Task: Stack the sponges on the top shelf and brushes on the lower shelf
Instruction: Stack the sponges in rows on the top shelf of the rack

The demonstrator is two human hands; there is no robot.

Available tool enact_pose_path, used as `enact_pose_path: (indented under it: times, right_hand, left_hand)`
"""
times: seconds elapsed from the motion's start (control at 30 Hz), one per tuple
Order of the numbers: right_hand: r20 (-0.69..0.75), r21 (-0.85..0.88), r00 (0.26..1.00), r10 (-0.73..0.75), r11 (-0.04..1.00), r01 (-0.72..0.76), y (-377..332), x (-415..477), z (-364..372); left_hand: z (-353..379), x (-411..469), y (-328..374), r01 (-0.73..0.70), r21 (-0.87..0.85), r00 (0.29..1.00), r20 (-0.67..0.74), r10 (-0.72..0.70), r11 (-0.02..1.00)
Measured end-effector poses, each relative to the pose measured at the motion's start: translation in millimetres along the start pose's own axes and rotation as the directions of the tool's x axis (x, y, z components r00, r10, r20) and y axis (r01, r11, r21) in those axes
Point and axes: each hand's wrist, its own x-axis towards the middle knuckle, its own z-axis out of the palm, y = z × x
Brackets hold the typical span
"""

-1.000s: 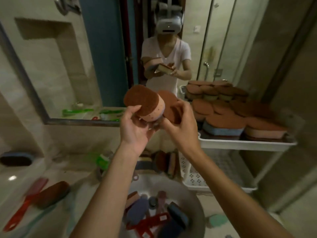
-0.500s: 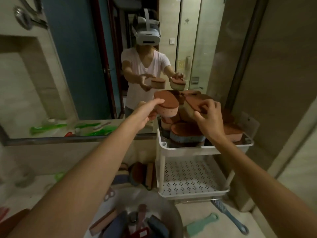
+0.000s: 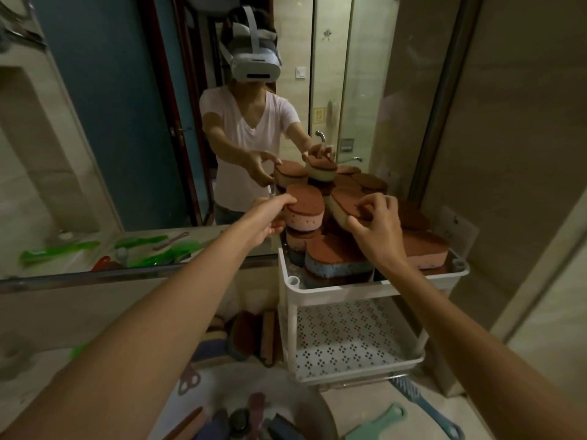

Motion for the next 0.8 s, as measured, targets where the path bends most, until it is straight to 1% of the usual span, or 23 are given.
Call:
enact_pose_path:
  times: [0.3,0.4,0.57,0.63,0.67,0.73,0.8]
  right_hand:
    - [-0.002,-0.016,1.000,-0.022,1.000,0.022,3,1,4]
    - [-0.005,-0.022,1.000,-0.027,0.999,0.027,3,4,3]
    - [0.008,-0.039,1.000,-0.028,0.999,0.029,1,11,2]
    - [0.018,-0.051,0.999,-0.028,0.998,0.029,1,12,3]
    - [0.023,-0.058,0.999,-0.029,0.998,0.031,1,13,5]
    - [0.032,-0.078,0.999,-0.041,0.996,0.043,1,13,7]
    - [0.041,-0.102,0.997,-0.060,0.993,0.064,0,13,9]
  left_hand:
    - [0,5,-2,0.045,0.015,0.998,0.044,-0.045,0.999]
    - [-1,6,-4,0.039,0.050,0.999,0.019,-0.040,0.998]
    - [6,12,-10,-0.046,0.068,0.996,-0.068,0.051,0.997]
    - [13,14,-12,-0.068,0.017,0.996,-0.057,0.069,0.998]
    - [18,14,-12,-0.063,-0.043,0.997,-0.040,0.061,0.997]
    - [27,11,-12,-0.013,-0.192,1.000,0.002,0.014,0.981]
    - [33,9,-14,0.033,-0.266,0.999,0.029,-0.026,0.963]
